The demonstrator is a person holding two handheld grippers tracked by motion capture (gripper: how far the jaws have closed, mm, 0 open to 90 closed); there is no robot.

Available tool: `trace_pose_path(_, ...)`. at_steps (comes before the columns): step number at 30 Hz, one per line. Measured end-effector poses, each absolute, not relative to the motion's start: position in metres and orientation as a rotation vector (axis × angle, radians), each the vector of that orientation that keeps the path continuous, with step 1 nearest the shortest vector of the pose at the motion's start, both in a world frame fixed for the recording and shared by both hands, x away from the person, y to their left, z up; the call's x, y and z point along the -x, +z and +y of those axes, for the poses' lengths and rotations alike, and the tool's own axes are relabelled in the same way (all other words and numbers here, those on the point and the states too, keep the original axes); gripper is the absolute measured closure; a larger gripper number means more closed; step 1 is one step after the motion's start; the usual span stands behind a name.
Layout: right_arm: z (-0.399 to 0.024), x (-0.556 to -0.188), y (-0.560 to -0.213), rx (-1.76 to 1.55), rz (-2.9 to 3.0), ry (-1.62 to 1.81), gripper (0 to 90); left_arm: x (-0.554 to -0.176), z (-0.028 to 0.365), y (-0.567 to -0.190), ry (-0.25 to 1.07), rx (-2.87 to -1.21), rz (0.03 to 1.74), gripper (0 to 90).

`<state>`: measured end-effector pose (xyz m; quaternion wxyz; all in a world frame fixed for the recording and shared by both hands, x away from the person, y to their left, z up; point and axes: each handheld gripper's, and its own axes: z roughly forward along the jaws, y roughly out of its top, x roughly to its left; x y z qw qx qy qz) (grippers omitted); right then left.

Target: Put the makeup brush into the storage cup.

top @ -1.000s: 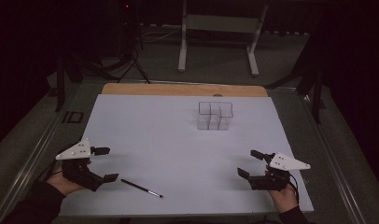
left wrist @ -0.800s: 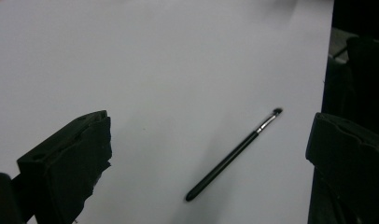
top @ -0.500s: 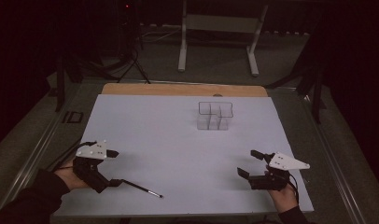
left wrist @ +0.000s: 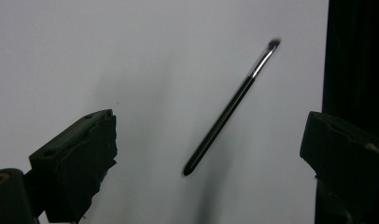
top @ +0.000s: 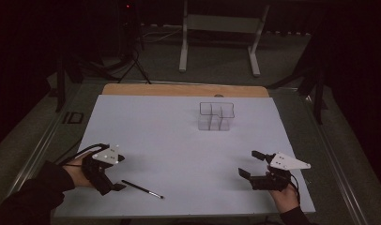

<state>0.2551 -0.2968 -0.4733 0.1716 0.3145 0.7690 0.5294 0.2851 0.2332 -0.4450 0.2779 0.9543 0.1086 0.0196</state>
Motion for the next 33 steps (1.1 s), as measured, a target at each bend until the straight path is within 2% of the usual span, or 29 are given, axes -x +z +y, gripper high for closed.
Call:
trace_pose_path(4, -0.297, -0.255, -0.473, -0.889, 2.172, 1.491, 13.0, -0.287, 0.226, -0.446, 0.035, -2.606, 0.278, 6.9)
trace_pose_path(10, -0.298, -0.255, -0.473, -0.898, 2.167, 1.495, 13.0, -0.288, 0.217, -0.450, 0.042, -2.672, 0.203, 15.9)
trace_pose_path(20, -0.297, -0.255, -0.473, -0.890, 2.170, 1.492, 13.0, -0.288, 0.205, -0.453, 0.034, -2.754, 0.043, 37.0)
trace_pose_path(29, -0.297, -0.255, -0.473, -0.883, 2.175, 1.493, 13.0, -0.290, 0.193, -0.463, 0.039, -2.847, -0.076, 44.4)
trace_pose_path(33, -0.295, -0.255, -0.473, -0.877, 2.184, 1.495, 13.1, -0.290, 0.189, -0.466, 0.031, -2.873, -0.117, 50.6)
